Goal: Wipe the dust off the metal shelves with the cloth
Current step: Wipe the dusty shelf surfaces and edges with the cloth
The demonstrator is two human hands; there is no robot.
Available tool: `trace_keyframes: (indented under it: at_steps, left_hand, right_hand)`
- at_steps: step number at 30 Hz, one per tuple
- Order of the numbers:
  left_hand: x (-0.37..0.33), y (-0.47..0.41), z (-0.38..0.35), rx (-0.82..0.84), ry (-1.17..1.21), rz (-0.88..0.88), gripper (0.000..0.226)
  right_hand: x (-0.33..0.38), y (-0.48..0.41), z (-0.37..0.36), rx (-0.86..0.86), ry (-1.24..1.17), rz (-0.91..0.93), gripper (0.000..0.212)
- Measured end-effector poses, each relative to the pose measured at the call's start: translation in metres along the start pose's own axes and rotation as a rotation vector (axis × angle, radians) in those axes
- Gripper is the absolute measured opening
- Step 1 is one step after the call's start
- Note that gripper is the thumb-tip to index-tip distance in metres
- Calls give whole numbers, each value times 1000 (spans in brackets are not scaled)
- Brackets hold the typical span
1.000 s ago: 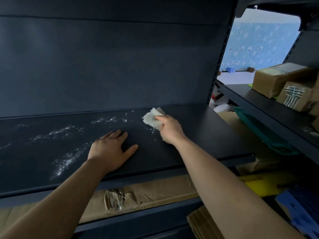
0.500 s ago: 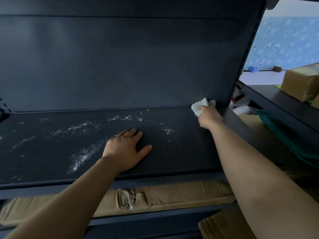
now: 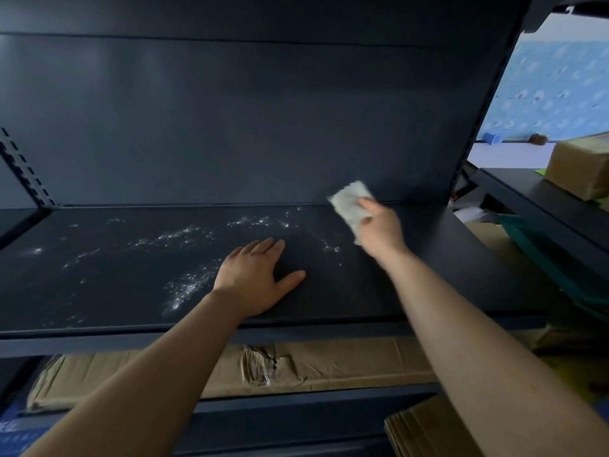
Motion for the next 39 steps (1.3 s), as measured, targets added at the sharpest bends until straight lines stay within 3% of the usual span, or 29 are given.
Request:
trace_keyframes:
  at_steps: [4,7,11,18,21,24,27,32,35,39]
  left_hand:
    - [36,21,16,-56,-26,42,98]
    - [75,40,21,-21,-110,138,103]
    - [121,61,29,-8,-106,254,103]
    - [155,78,28,-18,-7,230,69]
    - [161,79,30,8,7,190,61]
    - [173,82,39,29,88,171,59]
    - [196,90,49,-10,59,164,62]
    - [226,97,48,41,15,182,65]
    - [228,96,44,42,26,167,66]
    - [231,96,40,19,29,154,66]
  right_hand:
    - [-46,9,46,20,428,-146,61]
    - [-46,24,34,8,540,-213,59]
    - [-4,45,-8,75,697,-49,52]
    - [84,94,-104,165,562,137,47]
    - [108,108,-125,262,179,39,56]
    - [110,107,-100,106,-115,-38,57]
    - [87,95,-46,-85,7,-89,56]
    - [43,106,-21,42,420,-350,66]
    - [56,119,-46,74,588,-286,66]
    - [87,135,-82,95,580,-237,65]
Point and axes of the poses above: each hand's wrist, its own y-axis away from the middle knuckle, its own z-axis out of the back of the hand, x = y × z, the point moved 1 cm from there along -y, towards the middle knuckle, and after that the axes turned 8 degrees about y, right-handed, at the moved point
